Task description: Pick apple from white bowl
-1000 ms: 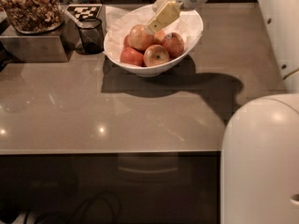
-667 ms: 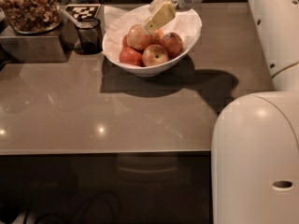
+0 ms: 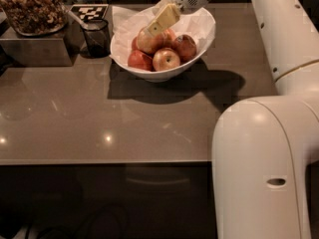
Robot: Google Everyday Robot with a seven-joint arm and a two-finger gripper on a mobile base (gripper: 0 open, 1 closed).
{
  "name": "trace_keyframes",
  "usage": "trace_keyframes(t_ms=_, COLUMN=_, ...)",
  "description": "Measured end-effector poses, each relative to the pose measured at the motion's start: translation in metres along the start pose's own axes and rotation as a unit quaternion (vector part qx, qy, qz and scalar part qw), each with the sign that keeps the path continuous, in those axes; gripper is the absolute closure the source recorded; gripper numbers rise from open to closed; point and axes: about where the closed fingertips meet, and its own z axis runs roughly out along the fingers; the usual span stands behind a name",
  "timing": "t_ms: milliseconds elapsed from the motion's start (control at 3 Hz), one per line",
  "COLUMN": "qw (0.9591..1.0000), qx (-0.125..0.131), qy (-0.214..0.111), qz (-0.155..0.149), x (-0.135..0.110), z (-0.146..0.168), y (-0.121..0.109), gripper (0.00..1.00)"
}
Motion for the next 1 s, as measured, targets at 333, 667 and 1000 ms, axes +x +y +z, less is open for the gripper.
trace_keyframes(t_ms=333, qw=0.9999, qx=-0.014, qy=0.002, qz=0.007, x=0.0014, z=0.0122, y=-0.0001, gripper=0.30)
trace_keyframes(t_ms=667, qw=0.9997, qx=-0.021, qy=0.002, qz=0.014, x=0.0032, z=0.0178, y=-0.0007, gripper=0.29)
trace_keyframes(t_ms=1000, qw=0.9997, qx=-0.021, qy=0.002, qz=0.015, x=0.0032, z=0.0178, y=-0.0007, gripper=0.28)
